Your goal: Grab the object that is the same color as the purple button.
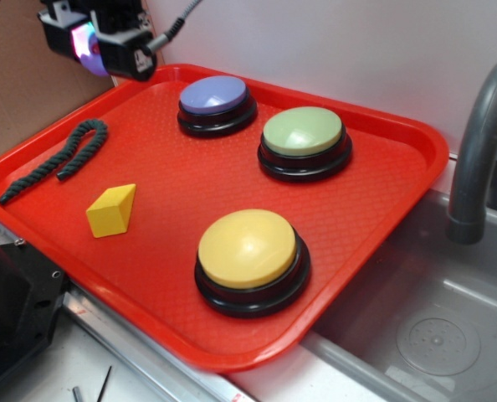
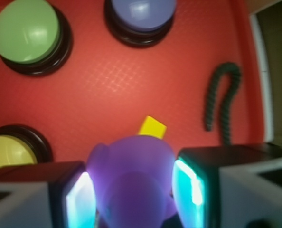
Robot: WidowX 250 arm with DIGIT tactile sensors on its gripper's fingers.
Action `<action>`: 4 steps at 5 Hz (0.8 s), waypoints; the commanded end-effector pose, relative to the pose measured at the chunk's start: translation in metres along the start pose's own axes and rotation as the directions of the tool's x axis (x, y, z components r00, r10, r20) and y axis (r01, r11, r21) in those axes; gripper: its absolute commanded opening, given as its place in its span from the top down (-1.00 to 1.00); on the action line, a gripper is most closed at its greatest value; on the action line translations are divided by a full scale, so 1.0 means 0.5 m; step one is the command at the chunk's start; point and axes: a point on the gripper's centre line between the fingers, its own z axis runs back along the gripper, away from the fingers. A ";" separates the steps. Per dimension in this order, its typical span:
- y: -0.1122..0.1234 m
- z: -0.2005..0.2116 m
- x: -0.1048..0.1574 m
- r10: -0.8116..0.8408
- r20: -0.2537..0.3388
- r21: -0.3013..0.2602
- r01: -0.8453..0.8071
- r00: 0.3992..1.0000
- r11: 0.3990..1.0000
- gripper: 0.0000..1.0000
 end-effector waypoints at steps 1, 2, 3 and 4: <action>0.040 0.052 0.018 -0.050 0.202 -0.037 0.058 0.978 0.998 1.00; 0.045 0.057 0.018 -0.065 0.242 -0.070 0.085 0.968 0.994 1.00; 0.052 0.053 0.023 -0.031 0.237 -0.092 0.054 0.971 0.994 1.00; 0.052 0.045 0.025 -0.017 0.217 -0.096 0.039 0.976 0.995 1.00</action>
